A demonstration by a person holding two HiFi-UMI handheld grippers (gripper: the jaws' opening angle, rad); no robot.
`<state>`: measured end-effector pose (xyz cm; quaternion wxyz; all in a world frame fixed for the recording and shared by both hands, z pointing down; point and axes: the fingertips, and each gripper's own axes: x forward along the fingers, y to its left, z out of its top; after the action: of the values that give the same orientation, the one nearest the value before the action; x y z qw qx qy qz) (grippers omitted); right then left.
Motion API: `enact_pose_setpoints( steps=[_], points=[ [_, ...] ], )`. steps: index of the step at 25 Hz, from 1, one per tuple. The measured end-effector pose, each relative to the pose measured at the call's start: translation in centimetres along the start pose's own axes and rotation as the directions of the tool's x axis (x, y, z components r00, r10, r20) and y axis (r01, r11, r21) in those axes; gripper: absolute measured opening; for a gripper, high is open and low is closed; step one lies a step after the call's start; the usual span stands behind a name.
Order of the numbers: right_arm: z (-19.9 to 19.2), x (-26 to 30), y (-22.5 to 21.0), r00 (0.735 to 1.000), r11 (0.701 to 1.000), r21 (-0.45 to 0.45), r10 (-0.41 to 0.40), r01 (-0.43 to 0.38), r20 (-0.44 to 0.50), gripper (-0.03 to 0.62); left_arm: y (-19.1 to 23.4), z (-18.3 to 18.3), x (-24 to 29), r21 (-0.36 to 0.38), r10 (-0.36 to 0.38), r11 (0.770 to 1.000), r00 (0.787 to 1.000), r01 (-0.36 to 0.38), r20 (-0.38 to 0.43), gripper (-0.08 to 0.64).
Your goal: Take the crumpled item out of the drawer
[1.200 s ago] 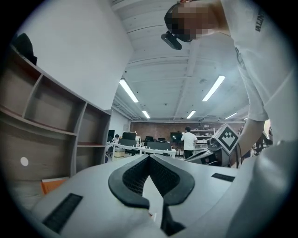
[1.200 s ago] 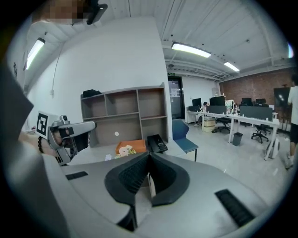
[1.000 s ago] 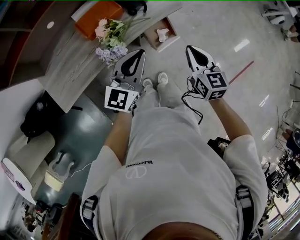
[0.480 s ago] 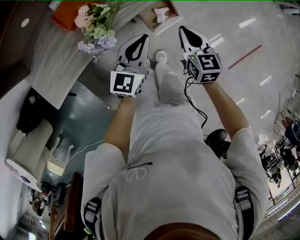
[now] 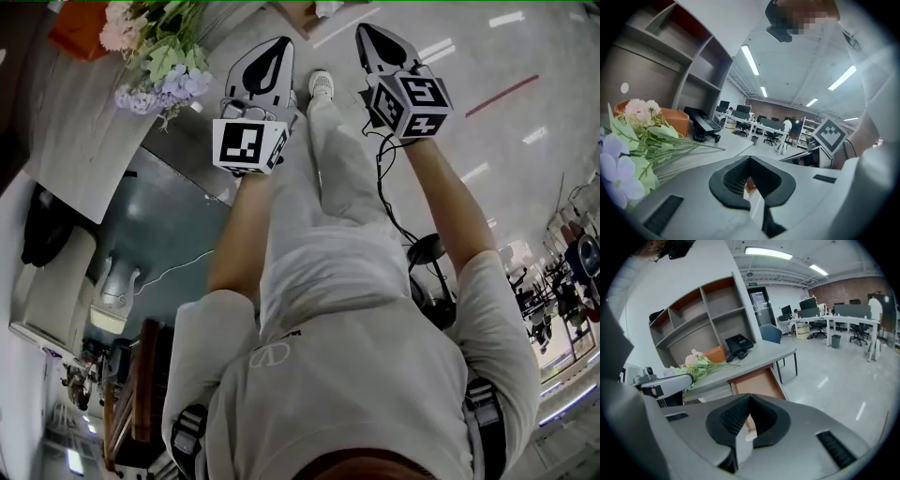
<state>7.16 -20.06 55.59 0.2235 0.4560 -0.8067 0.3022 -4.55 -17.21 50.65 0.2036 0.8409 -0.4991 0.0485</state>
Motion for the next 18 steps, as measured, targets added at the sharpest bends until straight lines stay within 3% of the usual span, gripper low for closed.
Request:
enact_pose_setpoints(
  steps=[7, 18],
  points=[
    [-3.7, 4.6, -2.0, 0.999, 1.000, 0.017, -0.015, 0.016, -0.051, 0.002, 2.0, -3.7, 1.9, -0.002, 0.028, 1.000, 0.999, -0.028, -0.021, 0.000],
    [-7.8, 8.9, -3.5, 0.994, 1.000, -0.022, -0.007, 0.004, -0.109, 0.002, 2.5, -8.8, 5.5, -0.067, 0.006, 0.998, 0.998, -0.010, -0.062, 0.000]
  ],
)
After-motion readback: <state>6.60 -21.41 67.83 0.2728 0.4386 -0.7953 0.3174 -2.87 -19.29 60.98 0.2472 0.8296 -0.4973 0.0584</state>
